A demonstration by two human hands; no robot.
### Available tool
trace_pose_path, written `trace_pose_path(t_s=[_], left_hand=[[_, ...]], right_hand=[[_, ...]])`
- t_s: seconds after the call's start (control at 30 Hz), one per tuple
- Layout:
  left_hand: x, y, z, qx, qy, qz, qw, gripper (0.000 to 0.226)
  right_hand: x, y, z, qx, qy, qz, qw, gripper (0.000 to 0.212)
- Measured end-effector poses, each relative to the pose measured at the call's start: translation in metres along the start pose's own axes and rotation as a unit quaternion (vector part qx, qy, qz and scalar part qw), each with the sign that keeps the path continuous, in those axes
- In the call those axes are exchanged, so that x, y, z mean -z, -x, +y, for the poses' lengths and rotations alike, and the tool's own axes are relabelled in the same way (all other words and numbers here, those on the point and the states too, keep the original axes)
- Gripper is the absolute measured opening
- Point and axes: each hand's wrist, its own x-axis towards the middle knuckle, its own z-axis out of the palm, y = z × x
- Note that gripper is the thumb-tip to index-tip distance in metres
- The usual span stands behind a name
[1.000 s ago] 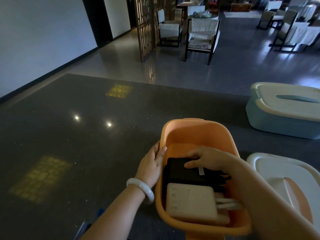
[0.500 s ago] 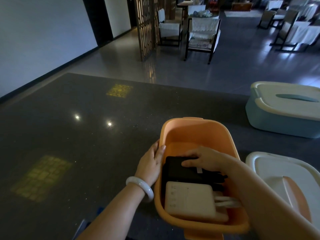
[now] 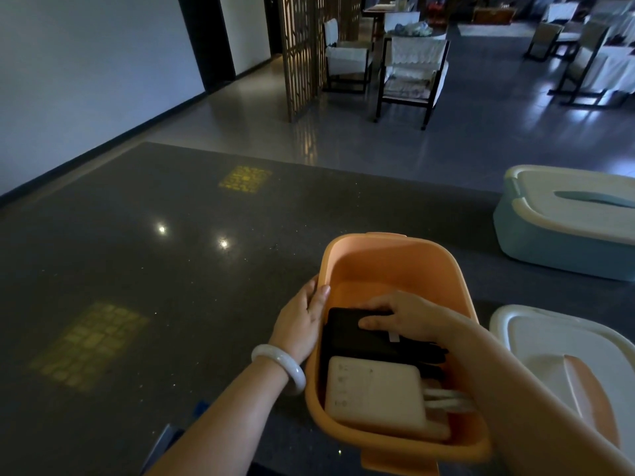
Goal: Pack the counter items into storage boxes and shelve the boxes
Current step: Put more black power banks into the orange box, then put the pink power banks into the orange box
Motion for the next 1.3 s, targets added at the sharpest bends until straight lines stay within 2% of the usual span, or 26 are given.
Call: trace_pose_path(t_s=[0.1, 0.23, 0.3, 0.37, 0.47, 0.57, 0.63, 0.77, 0.9, 1.0, 1.1, 1.3], left_hand=[[0.001, 0.001, 0.001, 0.0, -0.004, -0.003, 1.0, 0.054], [0.006, 0.004, 0.007, -0.009, -0.019, -0.017, 1.0, 0.042], [0.012, 0.006, 0.008, -0.001, -0.044, -0.014, 0.999, 0.037], [0.021, 0.012, 0.006, 0.02, -0.107, 0.0, 0.994, 0.045], [0.045, 0.031, -0.004, 0.032, -0.221, 0.056, 0.973, 0.055], [0.078, 0.064, -0.02, 0.056, -0.336, 0.112, 0.933, 0.056], [0.103, 0.092, -0.034, 0.093, -0.393, 0.145, 0.903, 0.055], [0.15, 0.158, -0.061, 0.2, -0.447, 0.17, 0.855, 0.058], [0.188, 0.236, -0.092, 0.317, -0.454, 0.191, 0.81, 0.059], [0.21, 0.302, -0.117, 0.377, -0.43, 0.217, 0.791, 0.06], [0.23, 0.368, -0.14, 0.424, -0.399, 0.254, 0.773, 0.058], [0.276, 0.489, -0.187, 0.492, -0.336, 0.301, 0.745, 0.055]], right_hand=[[0.0, 0.001, -0.001, 0.002, 0.007, 0.001, 1.0, 0.032], [0.006, 0.003, -0.01, 0.019, 0.063, 0.013, 0.998, 0.02], [0.011, 0.004, -0.02, 0.039, 0.09, 0.086, 0.991, 0.023], [0.016, 0.001, -0.037, 0.102, 0.143, 0.179, 0.968, 0.018], [0.016, -0.016, -0.078, 0.158, 0.172, 0.221, 0.947, 0.023], [-0.008, -0.049, -0.129, 0.209, 0.249, 0.158, 0.932, 0.035], [-0.037, -0.067, -0.167, 0.246, 0.319, 0.101, 0.91, 0.04], [-0.107, -0.084, -0.241, 0.33, 0.392, 0.015, 0.858, 0.047], [-0.188, -0.078, -0.31, 0.391, 0.458, -0.059, 0.796, 0.046], [-0.253, -0.068, -0.356, 0.429, 0.495, -0.09, 0.75, 0.051], [-0.319, -0.056, -0.394, 0.455, 0.487, -0.127, 0.735, 0.049], [-0.445, -0.033, -0.466, 0.481, 0.473, -0.187, 0.714, 0.063]])
